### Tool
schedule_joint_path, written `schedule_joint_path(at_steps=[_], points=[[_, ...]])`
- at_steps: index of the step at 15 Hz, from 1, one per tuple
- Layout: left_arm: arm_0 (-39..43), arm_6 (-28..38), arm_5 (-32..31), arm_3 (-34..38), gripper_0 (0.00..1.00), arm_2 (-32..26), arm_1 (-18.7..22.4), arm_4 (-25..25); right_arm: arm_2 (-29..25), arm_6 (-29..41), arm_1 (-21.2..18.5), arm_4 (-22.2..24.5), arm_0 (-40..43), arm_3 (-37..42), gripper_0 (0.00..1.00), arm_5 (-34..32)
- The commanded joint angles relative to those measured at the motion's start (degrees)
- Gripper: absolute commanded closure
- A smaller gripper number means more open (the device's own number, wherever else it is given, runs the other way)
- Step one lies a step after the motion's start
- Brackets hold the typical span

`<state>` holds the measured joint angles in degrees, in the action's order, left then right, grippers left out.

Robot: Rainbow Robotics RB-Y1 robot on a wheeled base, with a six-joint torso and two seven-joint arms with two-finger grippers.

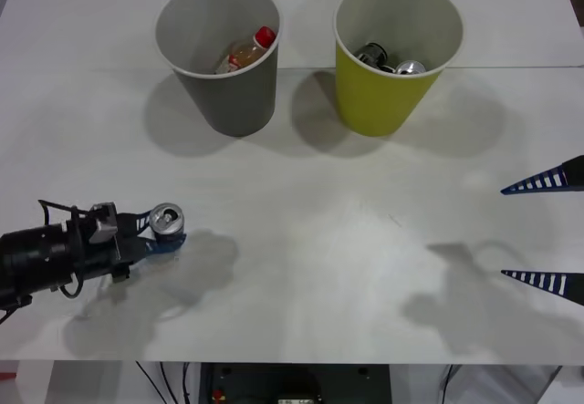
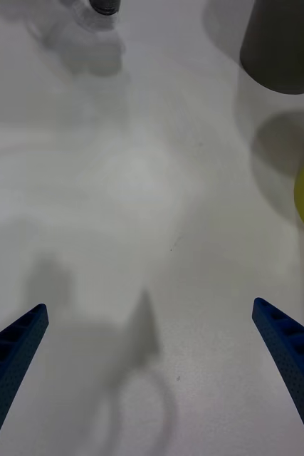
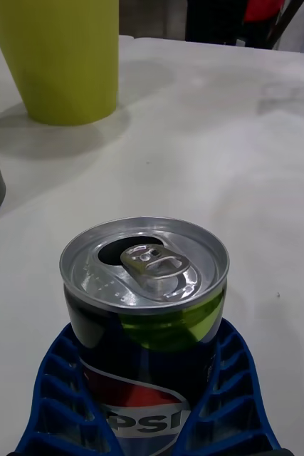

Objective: Put the can into the green bin and the plastic bottle into the gray bin

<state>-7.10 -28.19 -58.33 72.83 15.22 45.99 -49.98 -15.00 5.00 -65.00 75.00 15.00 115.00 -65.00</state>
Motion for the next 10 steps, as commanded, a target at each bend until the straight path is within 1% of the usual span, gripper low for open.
schedule_joint_path(at_steps=[1,3,5,7,10], points=[[3.14,11.93,2.17,10.49,1.0,-3.97,2.35,-7.85,0.0,0.0,0.0,0.0,0.0,0.0,0.0,0.0],[4.64,20.37,2.17,17.08,0.99,-7.22,3.31,-14.36,0.0,0.0,0.0,0.0,0.0,0.0,0.0,0.0],[5.17,28.9,2.17,22.88,0.99,-8.89,4.37,-18.75,0.0,0.0,0.0,0.0,0.0,0.0,0.0,0.0],[5.17,35.49,2.08,26.83,0.99,-10.21,4.89,-21.65,0.0,0.0,0.0,0.0,0.0,0.0,0.0,0.0],[5.17,46.39,2.08,34.75,1.0,-12.32,6.39,-28.42,0.0,0.0,0.0,0.0,0.0,0.0,0.0,0.0]])
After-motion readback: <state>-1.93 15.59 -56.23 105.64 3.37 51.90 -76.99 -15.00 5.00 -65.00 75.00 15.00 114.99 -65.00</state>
